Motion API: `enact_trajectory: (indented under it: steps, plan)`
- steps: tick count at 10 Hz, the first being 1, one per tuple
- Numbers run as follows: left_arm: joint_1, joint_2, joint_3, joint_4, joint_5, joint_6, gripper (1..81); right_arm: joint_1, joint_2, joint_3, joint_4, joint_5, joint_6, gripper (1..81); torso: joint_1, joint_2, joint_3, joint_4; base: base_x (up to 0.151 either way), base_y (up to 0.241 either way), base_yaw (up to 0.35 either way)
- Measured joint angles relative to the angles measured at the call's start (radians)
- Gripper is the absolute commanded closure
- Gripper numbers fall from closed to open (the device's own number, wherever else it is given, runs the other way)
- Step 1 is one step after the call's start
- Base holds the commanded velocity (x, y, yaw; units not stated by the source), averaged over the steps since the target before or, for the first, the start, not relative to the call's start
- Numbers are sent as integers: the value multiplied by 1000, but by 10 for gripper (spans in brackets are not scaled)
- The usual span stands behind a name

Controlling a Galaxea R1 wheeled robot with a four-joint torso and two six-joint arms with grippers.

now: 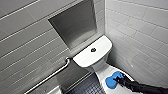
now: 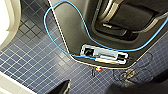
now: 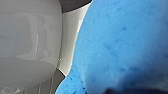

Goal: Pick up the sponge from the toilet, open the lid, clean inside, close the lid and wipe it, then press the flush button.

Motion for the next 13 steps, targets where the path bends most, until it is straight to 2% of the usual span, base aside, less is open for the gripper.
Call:
enact_trajectory:
  steps: [4, 6, 7, 9, 13]
  plan:
    - [0, 0, 0, 0, 0, 0, 10, -6, 190, -168, -6, -158, -9, 811, 0, 0, 0, 0, 0, 0, 0]
    - [0, 0, 0, 0, 0, 0, 10, -90, 229, -210, -28, -190, -16, 811, 0, 0, 0, 0, 0, 0, 0]
    - [0, 0, 0, 0, 0, 0, 10, -128, 225, -210, -34, -199, -16, 811, 0, 0, 0, 0, 0, 0, 0]
    - [0, 0, 0, 0, 0, 0, 10, -129, 169, -157, -38, -216, -18, 811, 0, 0, 0, 0, 0, 0, 0]
    - [0, 0, 0, 0, 2, 0, 10, -125, -2, 94, -38, -91, -14, 811, 0, 0, 0, 0, 0, 0, 0]
